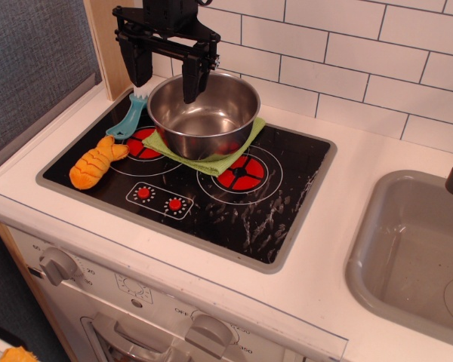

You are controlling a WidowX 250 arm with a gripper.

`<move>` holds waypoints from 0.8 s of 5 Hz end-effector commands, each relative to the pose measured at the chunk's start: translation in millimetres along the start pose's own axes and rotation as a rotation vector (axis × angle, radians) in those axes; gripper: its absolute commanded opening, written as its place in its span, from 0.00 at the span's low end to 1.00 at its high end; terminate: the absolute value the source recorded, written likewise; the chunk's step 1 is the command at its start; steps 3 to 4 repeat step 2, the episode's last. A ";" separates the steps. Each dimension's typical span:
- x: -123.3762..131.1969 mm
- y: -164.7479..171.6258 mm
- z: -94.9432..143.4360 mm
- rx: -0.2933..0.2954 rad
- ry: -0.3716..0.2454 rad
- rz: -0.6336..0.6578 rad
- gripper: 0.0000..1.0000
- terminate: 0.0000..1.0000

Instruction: Place the pot on the cloth

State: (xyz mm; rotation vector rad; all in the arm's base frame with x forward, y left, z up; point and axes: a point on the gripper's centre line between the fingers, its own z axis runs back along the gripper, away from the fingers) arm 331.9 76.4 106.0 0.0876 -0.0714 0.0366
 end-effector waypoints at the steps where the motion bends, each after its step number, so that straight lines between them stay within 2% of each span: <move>1: -0.8 4.5 21.8 0.013 -0.063 0.000 1.00 0.00; 2: -0.8 4.5 21.8 0.013 -0.063 0.000 1.00 1.00; 4: -0.8 4.5 21.8 0.013 -0.063 0.000 1.00 1.00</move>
